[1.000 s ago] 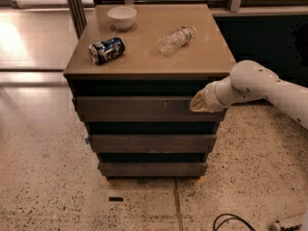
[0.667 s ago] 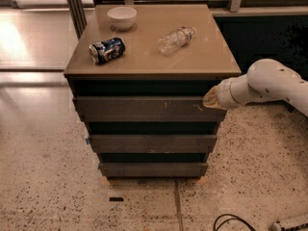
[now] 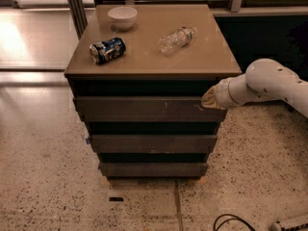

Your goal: Close top drawer

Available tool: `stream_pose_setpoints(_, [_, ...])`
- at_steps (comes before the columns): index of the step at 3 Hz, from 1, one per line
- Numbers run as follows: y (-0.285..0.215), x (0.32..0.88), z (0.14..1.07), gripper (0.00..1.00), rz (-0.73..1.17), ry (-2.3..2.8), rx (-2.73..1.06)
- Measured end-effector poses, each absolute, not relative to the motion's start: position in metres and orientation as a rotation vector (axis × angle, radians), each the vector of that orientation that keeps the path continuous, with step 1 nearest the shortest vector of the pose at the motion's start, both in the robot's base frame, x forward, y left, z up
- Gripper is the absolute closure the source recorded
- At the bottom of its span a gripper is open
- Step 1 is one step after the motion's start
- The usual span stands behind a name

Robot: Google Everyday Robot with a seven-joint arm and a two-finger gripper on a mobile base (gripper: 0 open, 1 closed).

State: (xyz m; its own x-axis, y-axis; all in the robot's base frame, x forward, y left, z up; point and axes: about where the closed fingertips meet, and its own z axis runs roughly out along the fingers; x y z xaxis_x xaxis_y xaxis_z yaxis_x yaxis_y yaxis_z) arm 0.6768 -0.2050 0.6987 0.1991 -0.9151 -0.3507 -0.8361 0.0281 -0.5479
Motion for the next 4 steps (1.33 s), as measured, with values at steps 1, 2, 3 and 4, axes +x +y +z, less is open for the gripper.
stream_pose_setpoints(1, [-0.2049,0.6768,0.6987,0.42,-0.15,1.639,-1.807])
stream_pose_setpoints(2, [-0.2049,0.6768,0.6987,0.11,-0.15,1.639,-1.807])
stream_pose_setpoints(3, [-0.2048,0.6768,0.6986,0.0,-0.15,1.639,-1.807])
stream_pose_setpoints(4, [-0.2048,0.6768,0.6986,0.0,-0.15,1.639,-1.807])
